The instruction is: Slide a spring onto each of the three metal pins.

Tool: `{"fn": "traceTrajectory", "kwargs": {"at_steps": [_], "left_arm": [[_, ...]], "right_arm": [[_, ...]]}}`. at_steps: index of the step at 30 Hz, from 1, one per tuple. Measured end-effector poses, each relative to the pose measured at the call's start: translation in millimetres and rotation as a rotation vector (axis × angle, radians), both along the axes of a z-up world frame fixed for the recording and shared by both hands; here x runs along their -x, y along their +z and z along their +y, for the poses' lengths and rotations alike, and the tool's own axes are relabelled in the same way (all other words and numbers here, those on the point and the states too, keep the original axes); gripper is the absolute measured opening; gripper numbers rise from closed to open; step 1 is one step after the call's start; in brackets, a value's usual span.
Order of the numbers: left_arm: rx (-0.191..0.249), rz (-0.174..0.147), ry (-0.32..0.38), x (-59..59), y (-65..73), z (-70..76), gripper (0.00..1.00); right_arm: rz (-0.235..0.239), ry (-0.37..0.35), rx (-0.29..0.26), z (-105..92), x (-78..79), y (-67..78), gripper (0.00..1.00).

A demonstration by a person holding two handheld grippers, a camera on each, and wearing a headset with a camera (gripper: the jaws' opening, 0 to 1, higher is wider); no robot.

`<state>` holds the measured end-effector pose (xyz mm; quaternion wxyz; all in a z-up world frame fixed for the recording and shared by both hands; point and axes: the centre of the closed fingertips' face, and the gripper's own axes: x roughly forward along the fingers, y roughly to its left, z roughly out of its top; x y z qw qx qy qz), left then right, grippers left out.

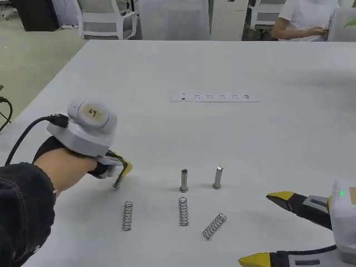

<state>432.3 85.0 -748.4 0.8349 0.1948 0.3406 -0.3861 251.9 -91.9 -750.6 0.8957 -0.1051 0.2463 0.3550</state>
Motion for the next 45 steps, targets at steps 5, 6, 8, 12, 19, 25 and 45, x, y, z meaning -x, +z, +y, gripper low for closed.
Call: {"fn": "traceTrajectory", "kwargs": {"at_steps": [5, 6, 8, 12, 19, 25, 45], "left_arm": [[0.016, -0.005, 0.009, 3.5, 2.8, 3.7, 0.0], [0.019, -0.006, 0.011, 3.9, 3.0, 4.3, 0.0], [0.027, -0.007, 0.015, 5.8, 4.1, 5.4, 0.0], [0.046, -0.004, 0.019, 10.1, 4.8, 5.5, 0.0], [0.064, -0.003, 0.018, 14.5, 5.8, 3.9, 0.0], [0.08, 0.008, 0.01, 19.2, 5.7, -3.2, 0.0], [0.12, 0.016, -0.031, 31.5, 10.0, -28.4, 0.0]], "right_arm": [[0.0, 0.002, 0.001, 0.4, -0.2, 0.1, 0.79], [0.001, 0.003, 0.002, 0.7, -0.1, 0.1, 0.79], [0.001, 0.006, 0.003, 1.0, -0.1, -0.1, 0.79], [0.001, 0.003, 0.003, 0.7, -0.3, 0.3, 0.79], [0.002, 0.005, 0.006, 1.5, 0.2, 0.0, 0.78], [0.003, 0.004, 0.008, 1.0, 0.3, 0.0, 0.78], [0.004, 0.009, 0.015, 0.6, 1.1, -0.8, 0.78]]}}
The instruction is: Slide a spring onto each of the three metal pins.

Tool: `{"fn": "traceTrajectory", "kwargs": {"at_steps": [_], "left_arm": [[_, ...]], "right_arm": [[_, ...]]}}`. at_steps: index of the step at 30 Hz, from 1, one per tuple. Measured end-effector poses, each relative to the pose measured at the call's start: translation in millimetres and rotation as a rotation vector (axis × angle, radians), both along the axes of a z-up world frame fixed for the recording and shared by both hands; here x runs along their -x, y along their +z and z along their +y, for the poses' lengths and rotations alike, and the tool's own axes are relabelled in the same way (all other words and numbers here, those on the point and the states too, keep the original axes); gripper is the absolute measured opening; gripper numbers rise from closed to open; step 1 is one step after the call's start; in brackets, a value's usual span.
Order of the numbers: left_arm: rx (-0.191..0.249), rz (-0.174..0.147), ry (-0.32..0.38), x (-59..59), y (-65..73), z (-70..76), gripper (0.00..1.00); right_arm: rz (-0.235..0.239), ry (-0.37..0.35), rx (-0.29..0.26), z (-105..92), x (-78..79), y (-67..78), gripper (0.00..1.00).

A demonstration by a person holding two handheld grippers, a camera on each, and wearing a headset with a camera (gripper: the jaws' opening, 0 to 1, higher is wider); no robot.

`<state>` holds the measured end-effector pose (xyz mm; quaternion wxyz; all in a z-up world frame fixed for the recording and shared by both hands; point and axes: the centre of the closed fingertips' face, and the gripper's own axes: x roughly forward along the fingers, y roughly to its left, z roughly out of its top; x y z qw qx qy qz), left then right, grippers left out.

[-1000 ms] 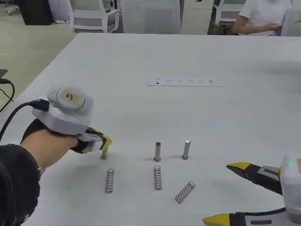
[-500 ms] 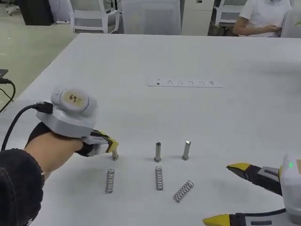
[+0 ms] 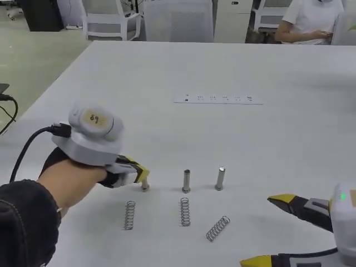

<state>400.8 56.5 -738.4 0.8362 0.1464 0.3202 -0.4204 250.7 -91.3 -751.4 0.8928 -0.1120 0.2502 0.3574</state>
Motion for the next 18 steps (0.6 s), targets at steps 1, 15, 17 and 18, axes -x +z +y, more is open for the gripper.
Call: {"fn": "traceTrajectory", "kwargs": {"at_steps": [1, 15, 17, 18], "left_arm": [[-0.002, -0.002, -0.001, -0.1, -0.6, -0.1, 0.0], [-0.025, -0.025, -0.023, 0.2, -5.5, -1.0, 0.0], [-0.028, -0.032, -0.025, -0.6, -5.8, -0.9, 0.0], [-0.029, -0.038, -0.025, -0.9, -5.6, -0.9, 0.0]], "right_arm": [[0.0, 0.0, 0.001, 0.0, 0.1, 0.1, 0.78], [-0.006, -0.001, 0.001, -0.1, 0.0, 2.7, 0.78], [-0.007, -0.001, -0.001, 0.3, 0.1, 3.1, 0.78], [-0.007, -0.001, 0.0, 0.4, 0.2, 2.7, 0.78]]}}
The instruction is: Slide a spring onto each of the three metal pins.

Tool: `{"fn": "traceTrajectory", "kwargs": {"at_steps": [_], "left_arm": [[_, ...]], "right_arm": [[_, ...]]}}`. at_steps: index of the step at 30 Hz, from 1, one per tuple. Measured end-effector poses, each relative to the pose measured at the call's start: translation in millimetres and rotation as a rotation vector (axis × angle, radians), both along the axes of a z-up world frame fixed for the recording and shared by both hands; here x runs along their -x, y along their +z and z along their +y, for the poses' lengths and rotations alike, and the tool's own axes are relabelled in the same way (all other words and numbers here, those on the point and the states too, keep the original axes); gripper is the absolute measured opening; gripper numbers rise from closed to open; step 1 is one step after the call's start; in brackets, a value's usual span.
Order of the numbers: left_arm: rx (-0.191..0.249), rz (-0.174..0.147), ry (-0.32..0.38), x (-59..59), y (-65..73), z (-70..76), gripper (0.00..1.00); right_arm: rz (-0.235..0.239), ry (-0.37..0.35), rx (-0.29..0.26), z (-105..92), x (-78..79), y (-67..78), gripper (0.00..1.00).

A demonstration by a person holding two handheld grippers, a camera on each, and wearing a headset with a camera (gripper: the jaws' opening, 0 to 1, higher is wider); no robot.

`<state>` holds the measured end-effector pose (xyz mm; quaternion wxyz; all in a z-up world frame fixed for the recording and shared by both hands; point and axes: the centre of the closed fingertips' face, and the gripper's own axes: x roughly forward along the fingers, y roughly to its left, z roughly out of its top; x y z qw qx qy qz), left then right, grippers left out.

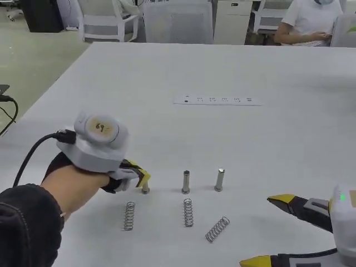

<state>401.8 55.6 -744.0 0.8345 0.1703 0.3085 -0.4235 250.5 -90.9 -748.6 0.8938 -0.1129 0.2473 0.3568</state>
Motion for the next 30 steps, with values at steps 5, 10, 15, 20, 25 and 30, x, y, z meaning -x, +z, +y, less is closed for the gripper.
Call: {"fn": "traceTrajectory", "kwargs": {"at_steps": [5, 10, 15, 20, 25, 30], "left_arm": [[0.0, -0.008, -0.002, 0.2, 0.5, -0.3, 0.0], [-0.003, -0.012, -0.005, 1.6, 0.9, -0.1, 0.0], [0.002, -0.008, -0.008, 3.6, 0.9, -1.1, 0.03], [0.014, -0.008, -0.006, 4.0, 1.7, -1.2, 0.08], [0.026, -0.011, 0.006, 3.2, 3.9, -0.2, 0.14], [0.037, -0.008, 0.023, 2.5, 4.1, 4.7, 0.2]], "right_arm": [[0.001, 0.001, 0.0, 0.4, 0.2, -0.2, 0.78], [0.001, 0.003, -0.001, 0.9, -0.1, -0.3, 0.78], [0.002, 0.003, -0.001, 1.1, 0.1, -0.3, 0.78], [0.004, 0.005, 0.0, 1.2, 0.1, -0.9, 0.78], [0.002, 0.004, 0.0, 0.7, -0.4, -0.8, 0.78], [0.003, 0.003, 0.0, 0.4, -0.4, -1.2, 0.78]]}}
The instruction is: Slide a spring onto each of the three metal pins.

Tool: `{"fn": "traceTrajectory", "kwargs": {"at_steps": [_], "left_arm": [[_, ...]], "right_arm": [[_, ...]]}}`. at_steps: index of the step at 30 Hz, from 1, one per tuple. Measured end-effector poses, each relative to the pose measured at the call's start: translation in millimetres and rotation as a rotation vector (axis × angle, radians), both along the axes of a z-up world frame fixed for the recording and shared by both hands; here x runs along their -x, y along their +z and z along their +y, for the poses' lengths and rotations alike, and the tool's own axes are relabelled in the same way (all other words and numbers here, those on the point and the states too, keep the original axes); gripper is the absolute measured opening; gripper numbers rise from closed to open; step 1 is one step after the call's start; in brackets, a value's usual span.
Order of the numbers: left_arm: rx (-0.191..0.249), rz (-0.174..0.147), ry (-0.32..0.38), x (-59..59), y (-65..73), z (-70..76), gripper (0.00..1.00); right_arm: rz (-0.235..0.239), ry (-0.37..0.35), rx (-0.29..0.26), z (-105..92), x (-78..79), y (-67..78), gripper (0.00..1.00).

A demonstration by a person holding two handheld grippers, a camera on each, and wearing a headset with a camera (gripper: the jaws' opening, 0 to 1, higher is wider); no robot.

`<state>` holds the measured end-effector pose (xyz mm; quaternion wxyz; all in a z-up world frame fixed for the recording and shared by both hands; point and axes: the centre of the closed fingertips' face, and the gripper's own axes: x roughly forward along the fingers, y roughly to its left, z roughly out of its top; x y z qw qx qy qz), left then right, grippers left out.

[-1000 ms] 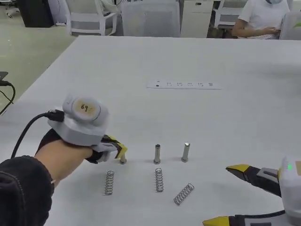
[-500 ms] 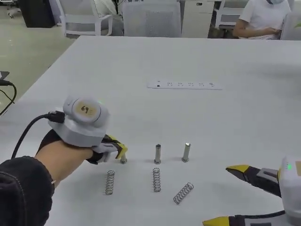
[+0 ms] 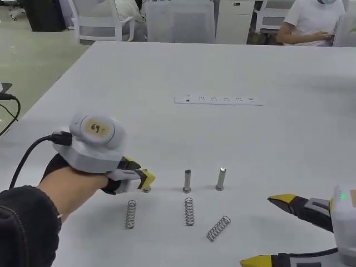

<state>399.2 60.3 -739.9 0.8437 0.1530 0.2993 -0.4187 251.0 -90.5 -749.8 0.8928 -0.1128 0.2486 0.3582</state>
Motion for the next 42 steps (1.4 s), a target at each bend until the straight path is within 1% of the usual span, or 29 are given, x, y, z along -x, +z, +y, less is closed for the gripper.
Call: {"fn": "traceTrajectory", "kwargs": {"at_steps": [7, 10, 13, 17, 20, 24, 25, 31, 37, 39, 40, 42], "left_arm": [[0.003, 0.013, 0.03, 2.9, -2.6, 9.1, 0.27], [0.009, 0.021, 0.029, 8.9, -2.5, 10.9, 0.27], [-0.003, 0.021, 0.019, 13.8, -4.9, 12.9, 0.28], [-0.036, 0.01, 0.011, 21.3, -10.8, 18.1, 0.28], [-0.041, 0.021, 0.01, 27.0, -15.4, 20.6, 0.28], [-0.046, 0.026, 0.002, 33.0, -19.5, 21.0, 0.29], [-0.05, 0.03, -0.003, 36.3, -21.3, 20.9, 0.29], [-0.06, 0.042, -0.006, 39.0, -27.2, 23.7, 0.3], [-0.084, 0.044, -0.01, 44.2, -33.8, 26.8, 0.3], [-0.092, 0.053, -0.01, 45.4, -37.5, 28.6, 0.29], [-0.097, 0.065, -0.005, 46.4, -40.3, 30.0, 0.29], [-0.101, 0.071, -0.003, 47.7, -42.5, 30.9, 0.29]], "right_arm": [[0.0, 0.0, 0.001, 0.1, -0.1, -0.1, 0.78], [-0.001, 0.0, 0.004, -0.1, -0.1, 0.2, 0.78], [-0.003, -0.001, 0.002, -0.1, -0.3, 0.6, 0.78], [-0.001, 0.001, 0.002, 0.4, 0.1, 0.3, 0.78], [-0.001, 0.001, 0.003, 0.2, 0.1, 0.5, 0.78], [-0.002, 0.004, 0.002, 1.0, 0.1, 1.0, 0.78], [-0.001, 0.007, 0.004, 1.4, 0.4, 0.7, 0.78], [-0.002, 0.009, 0.005, 1.6, 0.5, 1.4, 0.78], [-0.004, 0.01, 0.007, 2.0, 0.6, 1.8, 0.78], [-0.003, 0.011, 0.007, 2.3, 0.8, 1.7, 0.78], [-0.003, 0.012, 0.007, 2.4, 0.8, 1.9, 0.78], [-0.006, 0.012, 0.006, 2.3, 0.3, 2.3, 0.78]]}}
